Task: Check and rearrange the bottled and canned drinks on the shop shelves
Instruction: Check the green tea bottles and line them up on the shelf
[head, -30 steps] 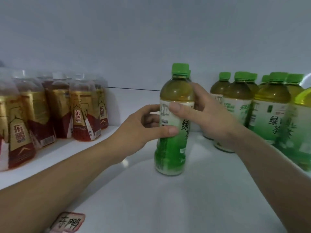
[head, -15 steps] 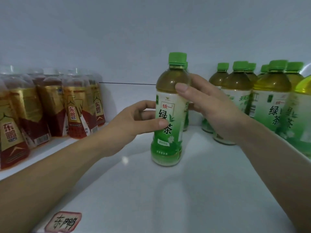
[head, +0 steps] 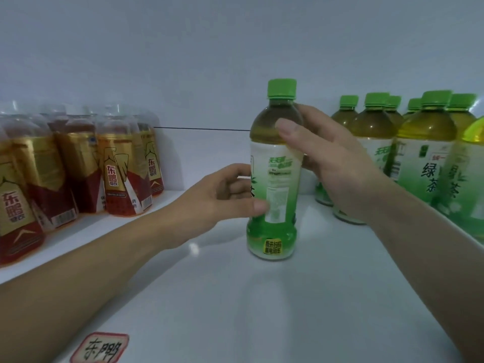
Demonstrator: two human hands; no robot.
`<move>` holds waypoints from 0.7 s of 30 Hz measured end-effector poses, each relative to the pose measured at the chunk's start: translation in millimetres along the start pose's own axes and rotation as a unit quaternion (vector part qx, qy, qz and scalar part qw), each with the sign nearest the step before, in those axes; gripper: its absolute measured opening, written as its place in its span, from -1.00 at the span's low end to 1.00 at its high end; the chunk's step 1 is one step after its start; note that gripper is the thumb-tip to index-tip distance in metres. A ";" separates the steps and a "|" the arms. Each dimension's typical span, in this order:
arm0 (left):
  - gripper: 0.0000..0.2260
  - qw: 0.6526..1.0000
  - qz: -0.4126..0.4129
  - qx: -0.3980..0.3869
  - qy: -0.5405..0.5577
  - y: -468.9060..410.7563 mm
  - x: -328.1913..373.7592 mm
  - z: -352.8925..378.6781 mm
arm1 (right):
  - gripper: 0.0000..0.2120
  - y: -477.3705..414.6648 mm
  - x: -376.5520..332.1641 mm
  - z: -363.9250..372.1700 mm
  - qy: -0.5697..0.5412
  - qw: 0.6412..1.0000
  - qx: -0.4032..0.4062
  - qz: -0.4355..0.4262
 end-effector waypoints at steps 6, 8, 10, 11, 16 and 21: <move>-0.33 0.994 0.005 0.087 -0.065 -1.1 6.5 8.7 | -0.44 -2.0 0.2 1.3 0.040 0.999 0.027 -0.011; -0.36 0.998 -0.001 0.061 -0.031 -2.2 4.2 7.0 | -0.62 -1.6 1.9 4.0 -0.004 1.000 0.003 -0.003; -0.40 1.000 -0.002 0.018 0.009 -0.2 3.7 5.8 | -0.70 -0.7 1.9 2.4 -0.033 0.999 -0.007 0.004; -0.41 1.000 -0.002 0.001 0.021 1.6 4.5 6.3 | -0.69 -1.0 1.7 0.3 -0.028 1.000 -0.003 0.005; -0.36 0.998 0.006 0.048 -0.043 1.3 8.7 14.8 | -0.37 -2.2 -4.4 -1.1 0.053 0.998 0.032 -0.025; -0.39 0.999 0.001 0.039 0.017 -0.3 8.0 14.3 | -0.60 -1.1 -3.2 0.5 -0.004 1.000 0.002 0.001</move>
Point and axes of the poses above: each hand's wrist, its own y-axis away from the middle knuckle, its own z-axis out of the palm, x = y × z, the point moved 9 cm from there along -y, towards the middle knuckle, and after that the axes turned 11 degrees about -z, right-handed, at the moved point
